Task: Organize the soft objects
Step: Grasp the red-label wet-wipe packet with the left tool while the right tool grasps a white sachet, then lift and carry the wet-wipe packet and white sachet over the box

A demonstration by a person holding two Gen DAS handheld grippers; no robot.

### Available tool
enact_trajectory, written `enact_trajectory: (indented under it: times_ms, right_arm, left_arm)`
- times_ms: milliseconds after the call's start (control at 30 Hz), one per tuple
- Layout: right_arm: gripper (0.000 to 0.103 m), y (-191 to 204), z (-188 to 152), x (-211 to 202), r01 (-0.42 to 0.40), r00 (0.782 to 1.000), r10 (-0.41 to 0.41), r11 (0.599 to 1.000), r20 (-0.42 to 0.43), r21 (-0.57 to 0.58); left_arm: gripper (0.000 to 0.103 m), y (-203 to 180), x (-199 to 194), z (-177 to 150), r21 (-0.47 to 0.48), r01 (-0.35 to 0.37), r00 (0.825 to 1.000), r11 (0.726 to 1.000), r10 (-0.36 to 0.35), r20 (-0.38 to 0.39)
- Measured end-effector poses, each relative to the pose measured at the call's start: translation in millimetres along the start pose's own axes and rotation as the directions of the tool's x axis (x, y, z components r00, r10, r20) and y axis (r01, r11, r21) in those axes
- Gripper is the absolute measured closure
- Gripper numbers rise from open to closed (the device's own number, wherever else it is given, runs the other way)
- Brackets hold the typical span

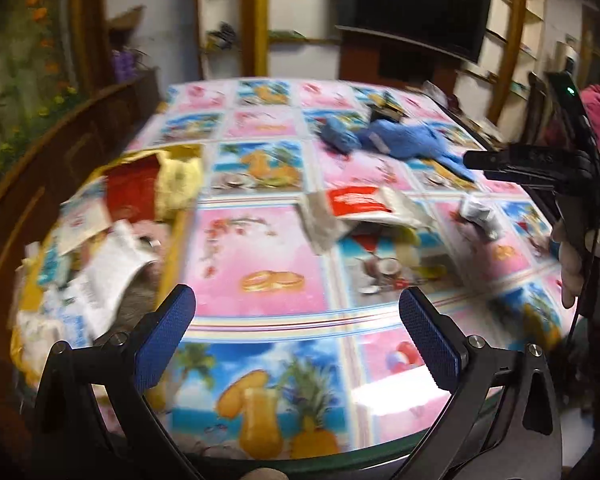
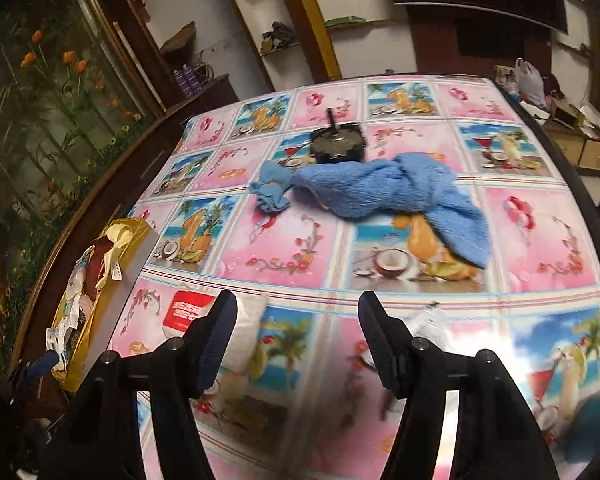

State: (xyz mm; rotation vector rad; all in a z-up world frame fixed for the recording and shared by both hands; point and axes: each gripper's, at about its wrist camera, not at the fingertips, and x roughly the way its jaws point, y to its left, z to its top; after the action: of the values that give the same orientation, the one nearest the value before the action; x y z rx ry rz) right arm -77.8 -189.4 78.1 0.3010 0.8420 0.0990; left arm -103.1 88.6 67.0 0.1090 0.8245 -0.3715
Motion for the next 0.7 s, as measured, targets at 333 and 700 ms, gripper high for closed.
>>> enact_trajectory:
  times_ms: [333, 700]
  right_arm:
    - [0.039, -51, -50, -15, 0.115, 0.992, -0.115, 0.993, -0.050, 0.009]
    - [0.039, -59, -33, 22, 0.010, 0.994, -0.009, 1.000, -0.106, 0.016]
  left_arm:
    - [0.000, -46, 68, 95, 0.164, -0.057, 0.998, 0.985, 0.052, 0.036]
    - [0.000, -17, 164, 87, -0.114, 0.115, 0.936, 0.987, -0.146, -0.319]
